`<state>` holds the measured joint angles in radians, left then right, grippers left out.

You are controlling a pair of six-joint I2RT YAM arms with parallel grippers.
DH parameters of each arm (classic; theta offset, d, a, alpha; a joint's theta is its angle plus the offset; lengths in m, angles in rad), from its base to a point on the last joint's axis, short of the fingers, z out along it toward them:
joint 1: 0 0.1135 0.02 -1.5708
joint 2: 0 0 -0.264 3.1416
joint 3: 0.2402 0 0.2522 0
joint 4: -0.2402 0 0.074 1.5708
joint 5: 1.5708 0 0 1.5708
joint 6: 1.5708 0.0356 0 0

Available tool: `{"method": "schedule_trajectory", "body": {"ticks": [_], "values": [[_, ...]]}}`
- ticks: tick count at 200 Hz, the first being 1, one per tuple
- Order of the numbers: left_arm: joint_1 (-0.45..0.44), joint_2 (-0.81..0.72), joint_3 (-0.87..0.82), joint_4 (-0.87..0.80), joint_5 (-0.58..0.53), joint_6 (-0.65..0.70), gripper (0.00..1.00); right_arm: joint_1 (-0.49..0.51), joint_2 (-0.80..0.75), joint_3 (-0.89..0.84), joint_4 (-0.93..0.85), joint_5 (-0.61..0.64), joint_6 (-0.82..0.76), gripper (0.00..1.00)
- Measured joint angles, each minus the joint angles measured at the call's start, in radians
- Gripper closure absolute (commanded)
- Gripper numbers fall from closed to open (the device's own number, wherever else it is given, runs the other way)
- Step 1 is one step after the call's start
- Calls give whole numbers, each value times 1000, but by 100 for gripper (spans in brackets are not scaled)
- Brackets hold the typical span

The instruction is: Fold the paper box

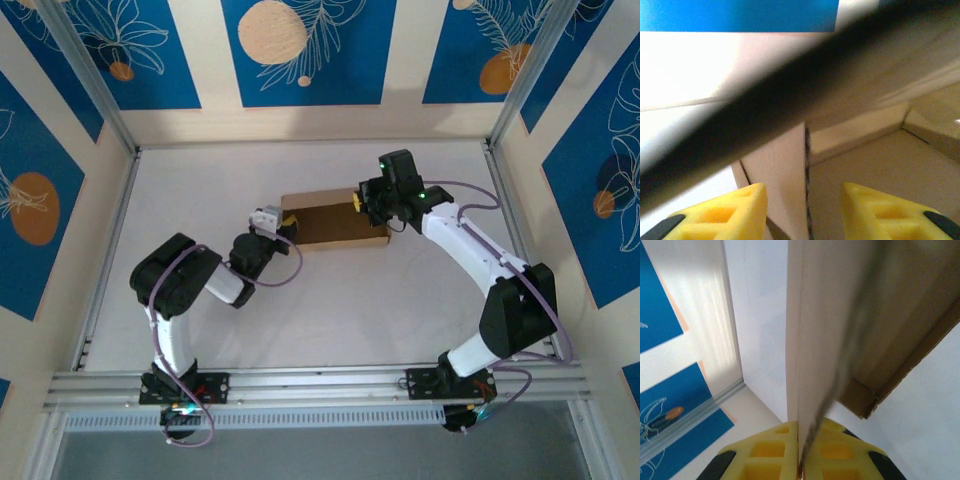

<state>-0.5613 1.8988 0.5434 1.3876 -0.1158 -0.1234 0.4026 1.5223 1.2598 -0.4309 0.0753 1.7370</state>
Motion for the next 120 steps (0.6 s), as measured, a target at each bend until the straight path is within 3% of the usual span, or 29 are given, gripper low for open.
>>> {"method": "schedule_trajectory", "body": {"ticks": [56,81,101,120], "values": [[-20,-143,-119,-6,72,-116,49,-39,8,-9,14,-8,0,91],[-50,-275,-212,-29,73,-184,54,-47,11,-28,20,-24,-6,90],[-75,-472,-248,-171,68,-238,57,-50,20,-37,25,-31,-20,90],[-109,-724,-208,-438,45,-253,62,-50,27,-49,26,-38,-44,90]]}}
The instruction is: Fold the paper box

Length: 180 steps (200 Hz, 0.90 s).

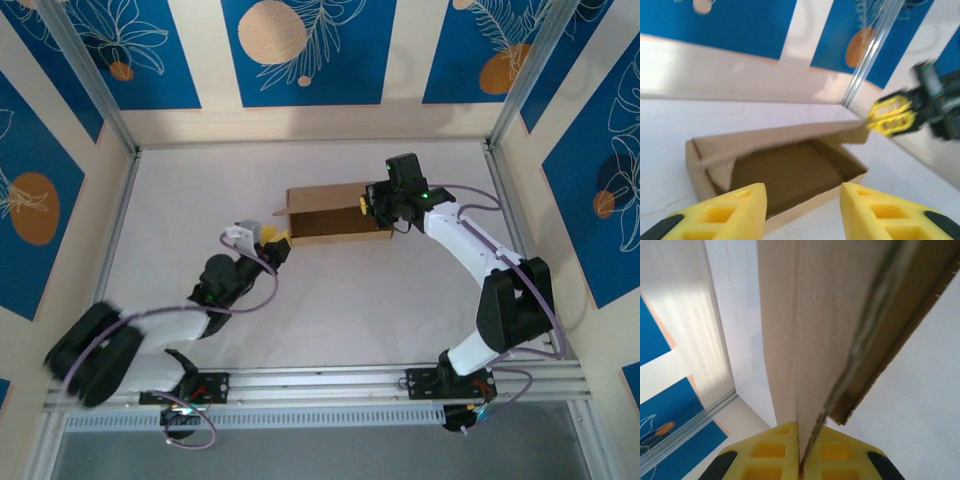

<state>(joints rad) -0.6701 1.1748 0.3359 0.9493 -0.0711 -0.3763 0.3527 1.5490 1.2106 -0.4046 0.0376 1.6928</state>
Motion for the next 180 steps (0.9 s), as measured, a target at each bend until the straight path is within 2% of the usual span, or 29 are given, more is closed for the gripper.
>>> {"method": "schedule_trajectory", "body": {"ticks": [18,33,51,71,95,118,136,152,180], "values": [[-21,-200,97,-263,-30,-17,62,0,4,-11,-3,0,-31,90],[-22,-301,196,-460,-62,-19,55,0,5,-26,-2,0,-58,90],[-22,-322,324,-678,-101,-19,39,0,6,-54,-3,-1,-97,91],[-5,-272,448,-864,-105,-43,34,6,6,-103,2,-4,-142,91],[23,-195,481,-982,-61,-79,23,11,-8,-204,21,-17,-181,91],[47,-136,480,-1053,-11,-107,16,20,-63,-312,34,-27,-200,90],[65,-106,480,-1073,10,-130,0,45,-124,-373,39,-26,-198,90],[78,-83,470,-1077,17,-150,0,95,-179,-422,45,-17,-178,87],[131,-13,433,-1067,64,-192,0,197,-255,-515,59,-8,-133,76]]}}
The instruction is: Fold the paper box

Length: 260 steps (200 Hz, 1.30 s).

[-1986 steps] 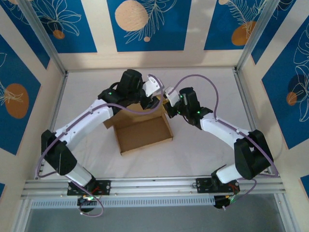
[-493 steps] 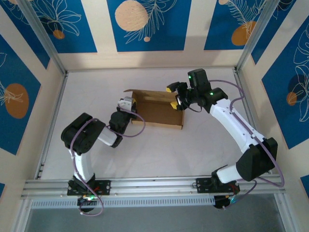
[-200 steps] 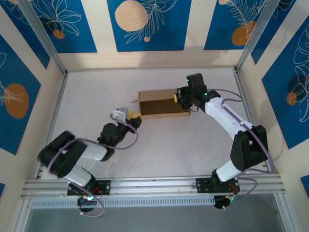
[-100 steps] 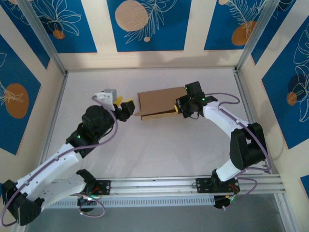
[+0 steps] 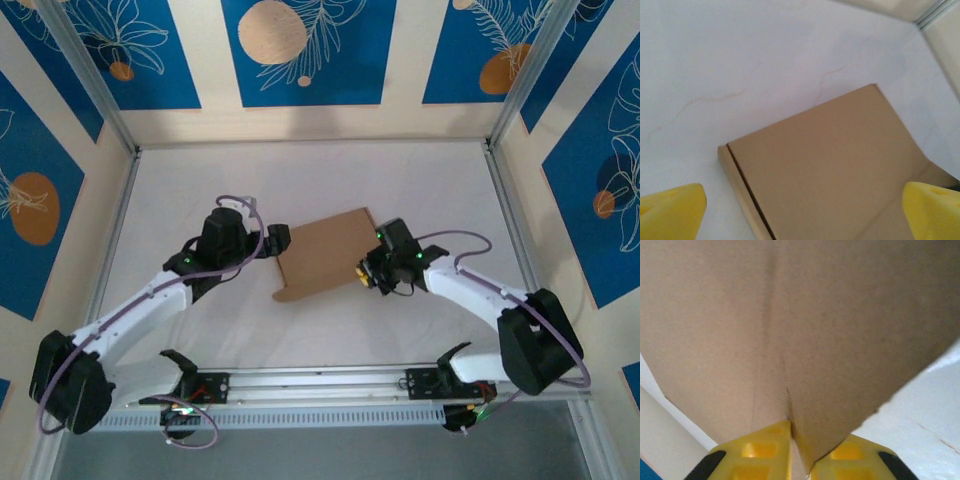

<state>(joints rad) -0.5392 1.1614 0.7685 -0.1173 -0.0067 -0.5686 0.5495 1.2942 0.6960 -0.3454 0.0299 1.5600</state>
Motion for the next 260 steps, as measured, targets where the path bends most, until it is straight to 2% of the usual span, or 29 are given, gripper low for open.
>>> {"method": "schedule_trajectory", "body": {"ticks": [21,35,63,88,111,140,164,189,208,223,260], "values": [[25,95,-9,-3,22,-19,0,41,-5,-14,-7,15,6,70],[41,145,-15,-4,37,-37,0,58,3,3,-32,27,-12,51],[64,135,-28,-44,39,-47,0,79,1,72,-126,61,-90,23],[65,37,-28,-83,28,-42,0,74,-51,132,-211,84,-233,18],[66,-45,-28,-105,41,-51,3,51,-98,190,-281,82,-399,25],[66,-79,-61,-116,105,-99,22,45,-125,249,-338,39,-635,41],[65,-79,-130,-117,156,-137,37,26,-119,293,-371,4,-819,48],[64,-67,-193,-113,180,-156,40,-42,-13,370,-359,1,-956,53],[64,-31,-223,-96,199,-168,41,-126,94,378,-311,-21,-1020,62],[63,11,-227,-81,214,-179,41,-174,169,377,-280,-53,-1045,74],[63,68,-227,-37,217,-182,40,-183,279,377,-227,-117,-1074,84]]}}
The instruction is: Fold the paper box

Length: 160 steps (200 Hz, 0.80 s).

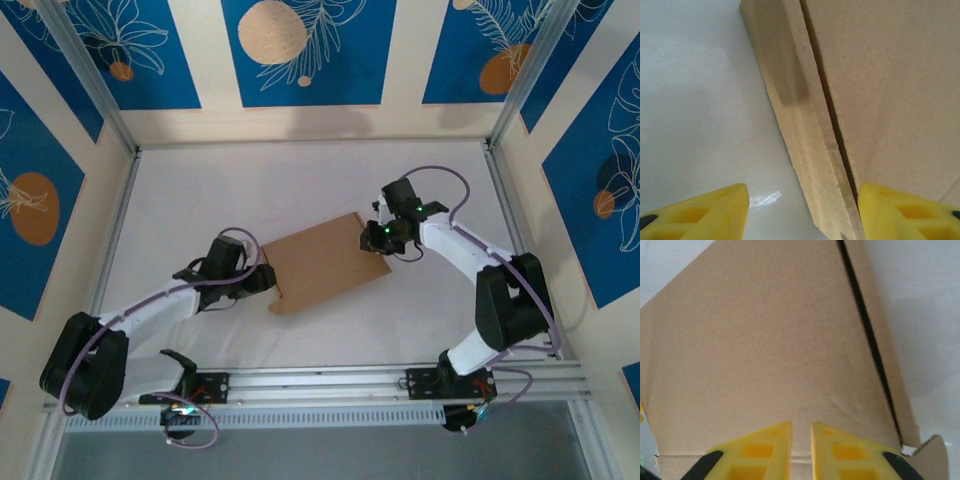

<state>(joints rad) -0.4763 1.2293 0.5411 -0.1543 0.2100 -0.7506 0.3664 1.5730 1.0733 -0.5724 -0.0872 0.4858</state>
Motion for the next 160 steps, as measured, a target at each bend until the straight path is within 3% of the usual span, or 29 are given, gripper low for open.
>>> {"method": "schedule_trajectory", "body": {"ticks": [50,78,109,132,160], "values": [[0,70,0,71,-2,-3,35,2,102,0,26,-9,19,95],[0,84,16,64,-20,1,35,3,107,5,29,-7,32,94],[0,118,65,32,-63,1,42,4,131,24,29,-26,47,93],[2,148,114,-3,-117,5,45,20,132,24,34,-53,48,85],[3,159,141,-26,-172,21,45,71,89,22,12,-89,44,66]]}}
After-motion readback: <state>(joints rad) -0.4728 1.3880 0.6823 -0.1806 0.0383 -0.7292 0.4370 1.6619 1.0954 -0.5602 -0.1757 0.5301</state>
